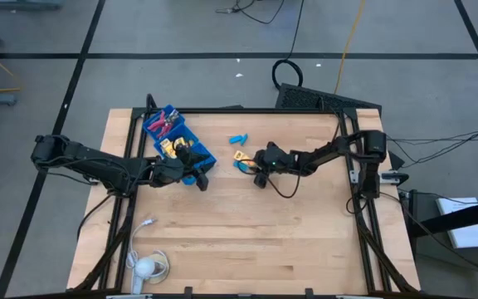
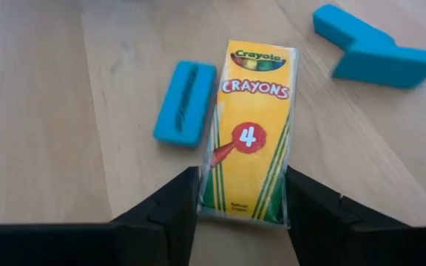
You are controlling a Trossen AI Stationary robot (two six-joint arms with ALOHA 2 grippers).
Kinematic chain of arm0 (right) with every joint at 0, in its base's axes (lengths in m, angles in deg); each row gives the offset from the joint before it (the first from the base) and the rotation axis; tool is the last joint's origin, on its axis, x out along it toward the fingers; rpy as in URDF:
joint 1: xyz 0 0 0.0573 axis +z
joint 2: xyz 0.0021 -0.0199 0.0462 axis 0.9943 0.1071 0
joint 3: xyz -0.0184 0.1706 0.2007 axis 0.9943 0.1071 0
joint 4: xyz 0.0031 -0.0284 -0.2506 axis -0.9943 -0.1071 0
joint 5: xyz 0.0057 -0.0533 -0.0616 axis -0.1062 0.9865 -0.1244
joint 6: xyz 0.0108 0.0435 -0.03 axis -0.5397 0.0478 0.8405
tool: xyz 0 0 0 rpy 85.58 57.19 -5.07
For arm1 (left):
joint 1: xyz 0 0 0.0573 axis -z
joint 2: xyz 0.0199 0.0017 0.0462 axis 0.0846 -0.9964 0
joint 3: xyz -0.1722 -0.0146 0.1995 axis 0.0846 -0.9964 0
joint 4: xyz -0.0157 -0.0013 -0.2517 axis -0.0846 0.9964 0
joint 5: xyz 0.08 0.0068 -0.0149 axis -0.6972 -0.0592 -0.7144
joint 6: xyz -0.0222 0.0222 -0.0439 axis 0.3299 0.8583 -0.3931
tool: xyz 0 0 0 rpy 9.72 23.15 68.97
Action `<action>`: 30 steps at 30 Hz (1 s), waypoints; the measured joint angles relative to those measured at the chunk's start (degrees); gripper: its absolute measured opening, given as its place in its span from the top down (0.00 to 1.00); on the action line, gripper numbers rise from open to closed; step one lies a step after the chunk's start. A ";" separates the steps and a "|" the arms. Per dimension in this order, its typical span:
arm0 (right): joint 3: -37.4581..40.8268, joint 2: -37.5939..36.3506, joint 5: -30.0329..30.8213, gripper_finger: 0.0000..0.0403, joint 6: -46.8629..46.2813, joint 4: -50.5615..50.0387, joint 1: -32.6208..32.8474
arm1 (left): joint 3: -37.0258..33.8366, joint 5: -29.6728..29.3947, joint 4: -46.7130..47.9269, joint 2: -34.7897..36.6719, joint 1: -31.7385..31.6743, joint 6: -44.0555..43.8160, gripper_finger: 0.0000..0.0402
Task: Pick & Place School Supplies
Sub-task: Put the yellow crayon box into the middle blue bin
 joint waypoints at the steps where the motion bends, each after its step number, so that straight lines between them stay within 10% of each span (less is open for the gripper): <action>1: 0.04 -0.81 0.00 0.59 0.30 -0.75 0.00 | 0.00 0.00 0.00 0.01 0.00 -0.21 0.61; 21: 0.07 -24.46 9.32 0.62 9.94 -9.66 12.30 | -0.02 6.15 -2.85 -0.54 -2.35 -19.21 0.60; 30: 0.07 -24.73 13.78 0.61 13.57 -8.91 15.81 | 0.03 11.73 -13.53 -4.56 -3.55 -17.74 0.39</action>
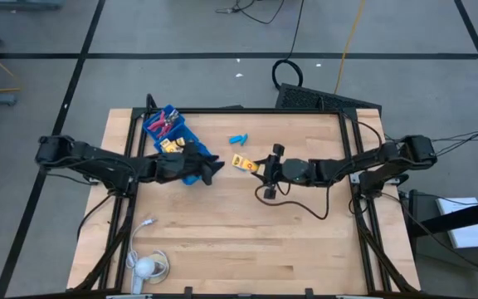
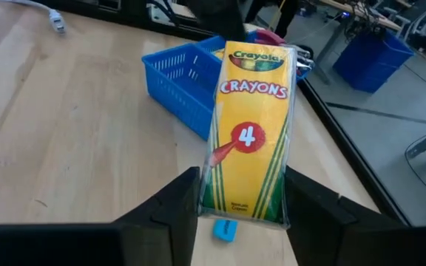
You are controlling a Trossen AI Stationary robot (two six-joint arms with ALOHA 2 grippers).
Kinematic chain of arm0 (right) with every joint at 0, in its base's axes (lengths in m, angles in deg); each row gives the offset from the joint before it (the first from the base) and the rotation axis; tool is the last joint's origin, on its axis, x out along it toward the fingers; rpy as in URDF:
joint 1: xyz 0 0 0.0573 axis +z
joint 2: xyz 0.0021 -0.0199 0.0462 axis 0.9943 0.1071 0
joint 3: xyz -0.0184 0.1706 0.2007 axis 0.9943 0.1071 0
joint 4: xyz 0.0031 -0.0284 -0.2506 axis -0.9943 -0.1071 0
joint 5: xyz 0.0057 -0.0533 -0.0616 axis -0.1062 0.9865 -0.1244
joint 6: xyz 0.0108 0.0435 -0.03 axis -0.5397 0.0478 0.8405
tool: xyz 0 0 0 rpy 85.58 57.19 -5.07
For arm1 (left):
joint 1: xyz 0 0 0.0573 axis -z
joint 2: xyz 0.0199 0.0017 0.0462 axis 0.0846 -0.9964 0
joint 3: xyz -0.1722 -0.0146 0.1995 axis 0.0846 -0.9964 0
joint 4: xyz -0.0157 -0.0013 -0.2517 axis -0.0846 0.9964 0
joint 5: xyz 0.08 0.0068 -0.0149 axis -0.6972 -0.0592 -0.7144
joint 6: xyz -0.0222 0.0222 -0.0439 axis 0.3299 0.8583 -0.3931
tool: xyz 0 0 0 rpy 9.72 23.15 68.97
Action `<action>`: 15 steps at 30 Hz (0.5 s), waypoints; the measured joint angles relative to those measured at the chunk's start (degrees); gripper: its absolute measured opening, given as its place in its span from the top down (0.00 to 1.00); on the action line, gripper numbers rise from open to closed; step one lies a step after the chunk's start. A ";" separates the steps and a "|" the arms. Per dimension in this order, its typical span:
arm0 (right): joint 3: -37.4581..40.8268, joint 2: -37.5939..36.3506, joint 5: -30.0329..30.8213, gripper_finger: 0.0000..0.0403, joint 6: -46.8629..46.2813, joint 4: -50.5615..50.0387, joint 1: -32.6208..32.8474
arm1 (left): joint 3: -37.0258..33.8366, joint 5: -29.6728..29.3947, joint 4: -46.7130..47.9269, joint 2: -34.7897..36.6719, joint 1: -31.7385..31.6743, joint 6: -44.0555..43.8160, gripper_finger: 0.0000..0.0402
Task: Pick & Place School Supplies
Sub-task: Put the yellow crayon box into the middle blue bin
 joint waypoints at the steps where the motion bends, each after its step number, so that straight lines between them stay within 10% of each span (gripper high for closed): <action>1: 0.00 0.00 -0.01 0.61 -0.02 0.20 0.00 | -0.01 1.28 -1.24 -0.92 -0.21 -0.25 0.36; 15: -0.02 0.00 -0.30 0.61 0.29 1.49 0.74 | 4.87 7.12 -16.41 -13.62 -3.48 0.13 0.30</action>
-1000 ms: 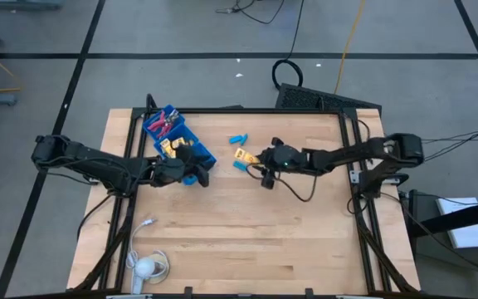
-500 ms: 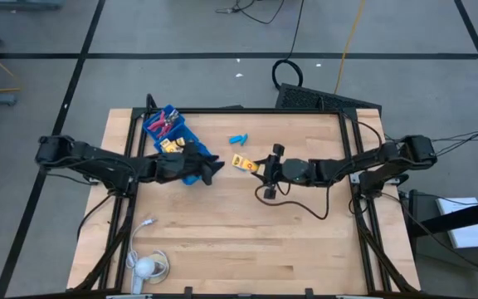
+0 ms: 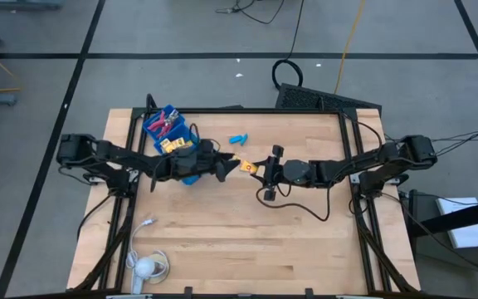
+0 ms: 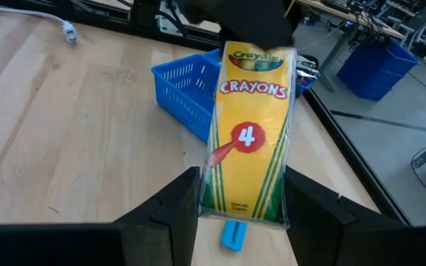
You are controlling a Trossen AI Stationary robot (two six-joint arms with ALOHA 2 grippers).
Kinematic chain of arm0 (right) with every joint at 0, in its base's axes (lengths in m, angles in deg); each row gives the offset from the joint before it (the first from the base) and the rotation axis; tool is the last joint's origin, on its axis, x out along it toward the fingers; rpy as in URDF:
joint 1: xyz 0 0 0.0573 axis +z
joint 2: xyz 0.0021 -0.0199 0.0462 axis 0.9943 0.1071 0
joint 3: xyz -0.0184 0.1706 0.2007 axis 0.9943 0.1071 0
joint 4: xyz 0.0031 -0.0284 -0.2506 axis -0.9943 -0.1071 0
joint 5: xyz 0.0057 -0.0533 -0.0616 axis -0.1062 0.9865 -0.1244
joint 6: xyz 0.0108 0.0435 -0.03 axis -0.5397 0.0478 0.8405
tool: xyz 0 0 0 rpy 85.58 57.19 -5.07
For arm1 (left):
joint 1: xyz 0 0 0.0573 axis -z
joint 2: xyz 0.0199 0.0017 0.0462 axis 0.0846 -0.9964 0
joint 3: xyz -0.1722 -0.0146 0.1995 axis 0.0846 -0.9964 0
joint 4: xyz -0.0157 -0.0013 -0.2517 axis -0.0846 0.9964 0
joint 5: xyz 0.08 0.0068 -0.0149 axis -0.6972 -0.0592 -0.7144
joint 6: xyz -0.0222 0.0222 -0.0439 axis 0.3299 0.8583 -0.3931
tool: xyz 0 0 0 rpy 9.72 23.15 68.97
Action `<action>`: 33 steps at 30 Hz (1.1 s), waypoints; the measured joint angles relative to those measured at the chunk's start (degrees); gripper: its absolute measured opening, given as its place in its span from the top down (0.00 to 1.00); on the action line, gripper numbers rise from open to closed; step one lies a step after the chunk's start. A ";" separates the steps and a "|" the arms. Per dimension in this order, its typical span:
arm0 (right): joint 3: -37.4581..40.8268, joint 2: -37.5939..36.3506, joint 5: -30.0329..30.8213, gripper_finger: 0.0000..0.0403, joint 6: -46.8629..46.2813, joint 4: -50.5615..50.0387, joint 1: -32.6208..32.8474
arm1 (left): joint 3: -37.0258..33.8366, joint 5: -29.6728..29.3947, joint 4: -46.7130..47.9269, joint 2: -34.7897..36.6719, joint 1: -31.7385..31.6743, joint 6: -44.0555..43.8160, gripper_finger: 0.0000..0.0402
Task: Pick & Place School Supplies
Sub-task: Put the yellow crayon box into the middle blue bin
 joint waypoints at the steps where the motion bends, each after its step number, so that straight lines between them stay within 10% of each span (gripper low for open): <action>1: 0.00 0.00 0.01 0.61 0.00 -0.01 0.02 | 0.57 1.42 0.00 0.00 -0.23 0.61 0.30; 23: -0.02 -0.04 0.05 0.61 0.02 -0.01 0.00 | 2.54 10.61 3.93 0.00 -0.90 -2.20 0.30; 33: -0.02 -0.04 0.03 0.60 0.02 0.06 0.00 | 2.55 10.36 4.67 0.00 -1.05 -3.15 0.57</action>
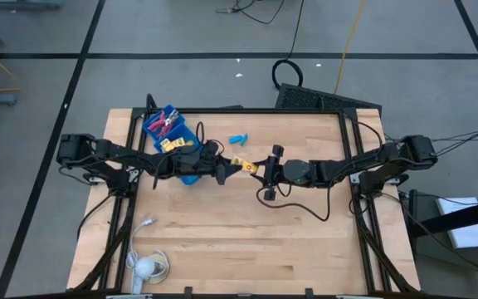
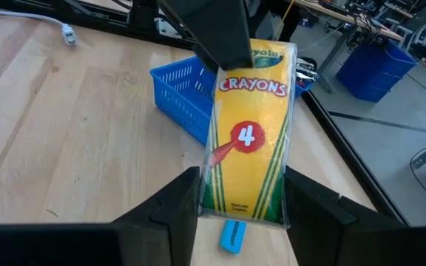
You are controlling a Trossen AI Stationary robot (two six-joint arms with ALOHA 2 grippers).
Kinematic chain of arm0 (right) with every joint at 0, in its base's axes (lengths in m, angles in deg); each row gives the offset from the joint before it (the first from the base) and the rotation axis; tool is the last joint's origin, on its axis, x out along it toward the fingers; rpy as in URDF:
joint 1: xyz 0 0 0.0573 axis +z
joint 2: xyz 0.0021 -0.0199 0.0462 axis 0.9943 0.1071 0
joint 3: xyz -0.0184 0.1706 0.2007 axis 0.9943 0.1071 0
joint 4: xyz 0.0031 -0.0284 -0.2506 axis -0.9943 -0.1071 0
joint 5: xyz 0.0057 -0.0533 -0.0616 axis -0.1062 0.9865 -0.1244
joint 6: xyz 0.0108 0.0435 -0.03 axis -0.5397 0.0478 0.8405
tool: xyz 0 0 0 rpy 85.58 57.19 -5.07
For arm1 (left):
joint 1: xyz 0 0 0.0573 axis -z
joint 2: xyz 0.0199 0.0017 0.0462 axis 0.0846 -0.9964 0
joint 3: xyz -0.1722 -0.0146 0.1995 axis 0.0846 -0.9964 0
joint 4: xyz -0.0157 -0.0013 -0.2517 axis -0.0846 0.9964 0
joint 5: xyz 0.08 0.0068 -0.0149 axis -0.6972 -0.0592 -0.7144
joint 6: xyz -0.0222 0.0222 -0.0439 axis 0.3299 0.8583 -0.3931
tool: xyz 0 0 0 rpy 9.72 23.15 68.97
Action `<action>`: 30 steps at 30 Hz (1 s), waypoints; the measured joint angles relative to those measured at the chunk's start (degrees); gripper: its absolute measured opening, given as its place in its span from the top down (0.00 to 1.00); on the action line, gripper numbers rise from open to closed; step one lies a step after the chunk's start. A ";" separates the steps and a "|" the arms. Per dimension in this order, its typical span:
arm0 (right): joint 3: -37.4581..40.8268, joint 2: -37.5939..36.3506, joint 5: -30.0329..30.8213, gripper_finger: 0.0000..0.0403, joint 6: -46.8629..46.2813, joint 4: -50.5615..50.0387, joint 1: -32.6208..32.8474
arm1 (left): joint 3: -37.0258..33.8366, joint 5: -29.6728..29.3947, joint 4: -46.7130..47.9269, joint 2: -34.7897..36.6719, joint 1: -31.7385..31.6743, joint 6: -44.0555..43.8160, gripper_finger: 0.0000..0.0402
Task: Pick & Place School Supplies
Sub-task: Put the yellow crayon box into the middle blue bin
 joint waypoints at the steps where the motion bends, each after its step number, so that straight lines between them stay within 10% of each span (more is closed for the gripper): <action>1: 0.00 0.00 0.02 0.61 0.00 0.00 0.00 | 0.01 0.01 0.08 0.00 -0.11 0.00 0.60; 21: -0.07 -1.64 0.09 0.55 -6.48 -2.42 0.21 | -0.02 -2.58 -0.98 2.11 -0.65 18.21 0.92; 30: -0.02 -8.78 -0.19 0.55 -9.11 -13.08 0.47 | 0.09 -18.69 23.89 14.50 0.01 20.09 0.92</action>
